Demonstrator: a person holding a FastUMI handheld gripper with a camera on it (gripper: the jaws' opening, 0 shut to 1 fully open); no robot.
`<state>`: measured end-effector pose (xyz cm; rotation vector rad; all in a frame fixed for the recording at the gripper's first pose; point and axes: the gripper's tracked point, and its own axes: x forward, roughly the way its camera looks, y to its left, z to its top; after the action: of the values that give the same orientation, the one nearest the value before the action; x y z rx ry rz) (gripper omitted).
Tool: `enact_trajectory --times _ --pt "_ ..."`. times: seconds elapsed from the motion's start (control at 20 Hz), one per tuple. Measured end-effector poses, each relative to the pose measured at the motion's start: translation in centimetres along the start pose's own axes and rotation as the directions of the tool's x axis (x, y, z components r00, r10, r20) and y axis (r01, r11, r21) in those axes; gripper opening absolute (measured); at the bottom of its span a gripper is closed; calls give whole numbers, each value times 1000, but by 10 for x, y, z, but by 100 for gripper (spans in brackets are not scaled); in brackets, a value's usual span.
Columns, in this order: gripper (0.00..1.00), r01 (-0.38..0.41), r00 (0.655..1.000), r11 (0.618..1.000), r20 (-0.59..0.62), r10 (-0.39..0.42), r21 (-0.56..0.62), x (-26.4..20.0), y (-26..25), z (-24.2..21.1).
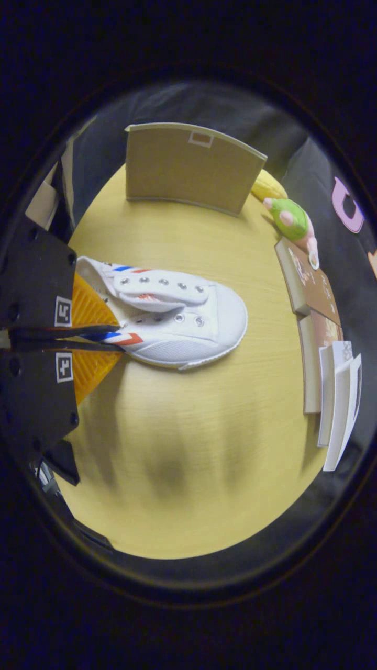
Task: Open the storage box then place both shoes into the box .Put the left shoe in first, then the right shoe, with the right side of both shoes facing outward in a uniform manner.
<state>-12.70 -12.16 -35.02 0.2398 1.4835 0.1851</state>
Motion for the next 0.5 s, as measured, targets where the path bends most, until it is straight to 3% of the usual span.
enact_trajectory --times 0.5 --pt "4 -44 999 994 28 41 96 -23 31 14"
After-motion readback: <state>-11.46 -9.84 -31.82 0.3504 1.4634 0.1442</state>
